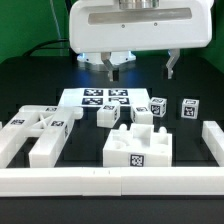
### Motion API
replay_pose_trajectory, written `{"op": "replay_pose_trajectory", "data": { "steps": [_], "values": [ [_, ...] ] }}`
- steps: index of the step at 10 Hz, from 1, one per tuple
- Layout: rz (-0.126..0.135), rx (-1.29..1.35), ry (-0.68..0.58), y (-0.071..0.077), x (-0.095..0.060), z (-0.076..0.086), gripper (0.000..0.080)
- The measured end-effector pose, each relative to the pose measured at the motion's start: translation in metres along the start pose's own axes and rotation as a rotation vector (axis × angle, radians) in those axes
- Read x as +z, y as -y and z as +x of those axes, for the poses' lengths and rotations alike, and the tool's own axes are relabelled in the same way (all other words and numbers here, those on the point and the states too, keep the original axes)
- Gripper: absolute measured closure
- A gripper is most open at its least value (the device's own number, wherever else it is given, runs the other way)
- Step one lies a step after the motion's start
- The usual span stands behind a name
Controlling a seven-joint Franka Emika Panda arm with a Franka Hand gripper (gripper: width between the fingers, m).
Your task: Assemble chair
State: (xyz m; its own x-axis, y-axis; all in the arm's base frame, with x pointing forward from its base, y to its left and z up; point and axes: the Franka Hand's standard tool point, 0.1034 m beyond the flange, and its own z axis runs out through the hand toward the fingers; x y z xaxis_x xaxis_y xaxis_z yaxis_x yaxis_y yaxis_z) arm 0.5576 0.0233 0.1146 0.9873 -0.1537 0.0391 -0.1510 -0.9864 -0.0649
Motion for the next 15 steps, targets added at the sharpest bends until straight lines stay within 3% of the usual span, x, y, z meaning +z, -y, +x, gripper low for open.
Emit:
{"op": "replay_pose_trajectory", "data": {
  "steps": [2, 4, 5, 7, 9, 13, 15],
  "values": [
    [0.003, 0.067, 0.008, 0.002, 0.007, 0.005, 0.0150],
    [0.014, 0.075, -0.007, 0.012, 0.022, 0.037, 0.0150],
    [0.017, 0.076, -0.011, 0.014, 0.026, 0.044, 0.0150],
    [0.028, 0.099, -0.024, 0.022, 0.055, 0.050, 0.0150],
    [0.029, 0.089, -0.026, 0.026, 0.067, 0.045, 0.0150],
    [0.030, 0.082, -0.025, 0.027, 0.068, 0.044, 0.0150],
    [0.030, 0.068, -0.029, 0.035, 0.084, 0.035, 0.0150]
  ]
}}
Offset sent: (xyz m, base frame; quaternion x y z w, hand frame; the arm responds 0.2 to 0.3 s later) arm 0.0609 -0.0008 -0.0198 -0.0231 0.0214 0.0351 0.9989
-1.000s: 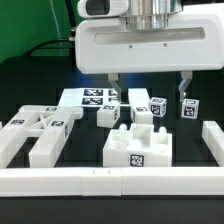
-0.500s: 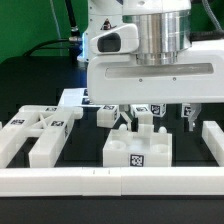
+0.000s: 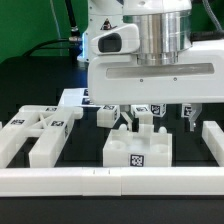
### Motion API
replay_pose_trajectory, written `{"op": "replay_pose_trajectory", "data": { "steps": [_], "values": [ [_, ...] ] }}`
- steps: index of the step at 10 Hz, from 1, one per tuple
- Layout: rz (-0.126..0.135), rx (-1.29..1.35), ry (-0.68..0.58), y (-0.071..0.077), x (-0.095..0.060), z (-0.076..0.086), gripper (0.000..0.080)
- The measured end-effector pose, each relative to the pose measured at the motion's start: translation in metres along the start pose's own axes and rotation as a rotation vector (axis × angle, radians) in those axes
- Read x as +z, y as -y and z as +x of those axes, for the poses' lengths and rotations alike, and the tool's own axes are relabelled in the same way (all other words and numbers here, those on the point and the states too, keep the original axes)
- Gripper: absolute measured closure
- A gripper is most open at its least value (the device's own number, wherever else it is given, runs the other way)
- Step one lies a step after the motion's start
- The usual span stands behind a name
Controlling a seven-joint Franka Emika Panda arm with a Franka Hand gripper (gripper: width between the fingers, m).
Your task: Assemble chair
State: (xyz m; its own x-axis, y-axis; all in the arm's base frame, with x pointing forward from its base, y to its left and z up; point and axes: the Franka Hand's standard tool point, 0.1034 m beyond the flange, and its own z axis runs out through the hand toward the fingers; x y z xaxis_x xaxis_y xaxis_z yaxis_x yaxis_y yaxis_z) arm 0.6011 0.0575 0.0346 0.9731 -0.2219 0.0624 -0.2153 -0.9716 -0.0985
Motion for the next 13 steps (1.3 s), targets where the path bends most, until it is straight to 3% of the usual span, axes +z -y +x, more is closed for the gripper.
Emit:
{"op": "replay_pose_trajectory", "data": {
  "steps": [4, 7, 9, 10, 11, 13],
  "values": [
    [-0.003, -0.011, 0.015, 0.002, 0.026, -0.009, 0.0150],
    [-0.003, -0.015, 0.015, 0.002, 0.027, -0.010, 0.0173],
    [-0.003, -0.016, 0.015, 0.002, 0.027, -0.010, 0.0529],
    [-0.003, -0.016, 0.015, 0.002, 0.027, -0.010, 0.0529],
    [-0.003, -0.016, 0.015, 0.002, 0.027, -0.010, 0.0741],
    [-0.002, -0.017, 0.013, 0.003, 0.026, -0.009, 0.0764]
  ]
}}
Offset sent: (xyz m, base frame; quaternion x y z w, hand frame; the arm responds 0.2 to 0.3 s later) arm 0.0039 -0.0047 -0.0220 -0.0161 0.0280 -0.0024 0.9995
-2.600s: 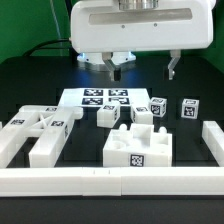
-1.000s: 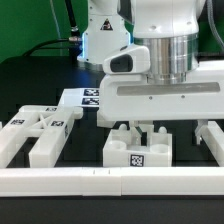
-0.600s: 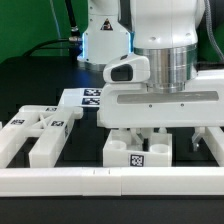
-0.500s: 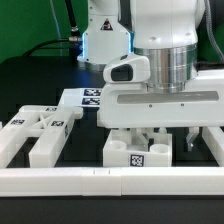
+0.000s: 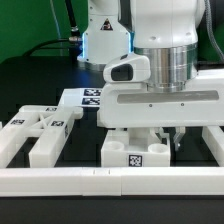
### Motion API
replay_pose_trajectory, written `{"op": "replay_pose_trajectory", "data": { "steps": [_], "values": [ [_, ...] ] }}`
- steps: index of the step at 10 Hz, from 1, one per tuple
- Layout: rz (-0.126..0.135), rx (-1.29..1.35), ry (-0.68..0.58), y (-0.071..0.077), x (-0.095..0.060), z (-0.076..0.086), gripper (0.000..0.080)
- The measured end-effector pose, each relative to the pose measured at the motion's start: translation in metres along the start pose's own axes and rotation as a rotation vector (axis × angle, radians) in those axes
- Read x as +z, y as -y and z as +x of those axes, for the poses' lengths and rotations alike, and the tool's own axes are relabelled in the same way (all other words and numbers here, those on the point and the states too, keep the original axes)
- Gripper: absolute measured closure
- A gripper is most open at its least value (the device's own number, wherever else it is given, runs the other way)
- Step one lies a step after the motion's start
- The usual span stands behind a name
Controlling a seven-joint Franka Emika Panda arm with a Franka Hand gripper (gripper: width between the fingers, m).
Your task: Assemble chair
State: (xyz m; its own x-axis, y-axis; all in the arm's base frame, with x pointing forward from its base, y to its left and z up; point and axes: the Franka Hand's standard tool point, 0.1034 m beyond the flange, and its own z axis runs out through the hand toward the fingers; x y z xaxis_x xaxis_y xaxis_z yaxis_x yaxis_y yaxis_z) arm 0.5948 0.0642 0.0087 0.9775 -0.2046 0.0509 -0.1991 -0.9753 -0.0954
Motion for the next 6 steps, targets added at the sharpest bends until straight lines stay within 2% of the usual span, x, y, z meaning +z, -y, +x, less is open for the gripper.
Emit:
{"op": "replay_pose_trajectory", "data": {
  "steps": [6],
  "values": [
    [0.000, -0.003, -0.001, 0.0004, -0.0003, 0.0003, 0.0764]
  ]
}}
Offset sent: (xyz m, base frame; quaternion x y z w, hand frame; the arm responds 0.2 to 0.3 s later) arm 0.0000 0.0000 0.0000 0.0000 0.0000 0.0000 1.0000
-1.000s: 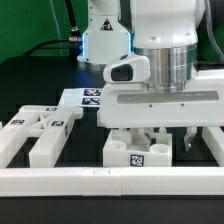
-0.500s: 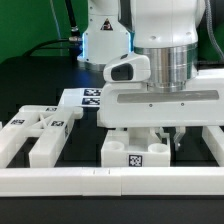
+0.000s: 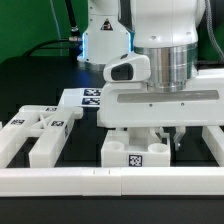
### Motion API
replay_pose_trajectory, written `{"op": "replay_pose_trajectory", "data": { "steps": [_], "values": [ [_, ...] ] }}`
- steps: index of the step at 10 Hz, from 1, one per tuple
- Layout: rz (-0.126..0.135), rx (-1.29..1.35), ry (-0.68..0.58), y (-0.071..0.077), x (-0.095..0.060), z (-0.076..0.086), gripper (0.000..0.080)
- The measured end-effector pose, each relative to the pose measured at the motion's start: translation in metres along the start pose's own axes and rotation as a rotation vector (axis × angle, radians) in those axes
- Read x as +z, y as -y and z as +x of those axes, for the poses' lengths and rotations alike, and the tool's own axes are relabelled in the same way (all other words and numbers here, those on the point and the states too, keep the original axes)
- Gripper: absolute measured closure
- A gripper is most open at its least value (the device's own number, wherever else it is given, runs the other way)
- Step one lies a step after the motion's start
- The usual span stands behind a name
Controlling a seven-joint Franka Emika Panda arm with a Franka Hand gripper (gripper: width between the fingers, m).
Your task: Assemble chair
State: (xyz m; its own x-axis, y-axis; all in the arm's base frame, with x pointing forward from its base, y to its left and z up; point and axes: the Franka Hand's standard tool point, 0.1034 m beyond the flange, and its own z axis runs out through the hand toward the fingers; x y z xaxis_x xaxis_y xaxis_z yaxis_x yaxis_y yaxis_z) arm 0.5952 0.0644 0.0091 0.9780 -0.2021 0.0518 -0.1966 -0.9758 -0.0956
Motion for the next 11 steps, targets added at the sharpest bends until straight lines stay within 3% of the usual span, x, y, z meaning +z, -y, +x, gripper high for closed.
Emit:
{"op": "replay_pose_trajectory", "data": {
  "steps": [5, 11],
  "values": [
    [0.022, -0.137, -0.025, 0.039, 0.003, 0.017, 0.0764],
    [0.026, -0.142, -0.018, 0.052, 0.005, 0.023, 0.0764]
  ]
}}
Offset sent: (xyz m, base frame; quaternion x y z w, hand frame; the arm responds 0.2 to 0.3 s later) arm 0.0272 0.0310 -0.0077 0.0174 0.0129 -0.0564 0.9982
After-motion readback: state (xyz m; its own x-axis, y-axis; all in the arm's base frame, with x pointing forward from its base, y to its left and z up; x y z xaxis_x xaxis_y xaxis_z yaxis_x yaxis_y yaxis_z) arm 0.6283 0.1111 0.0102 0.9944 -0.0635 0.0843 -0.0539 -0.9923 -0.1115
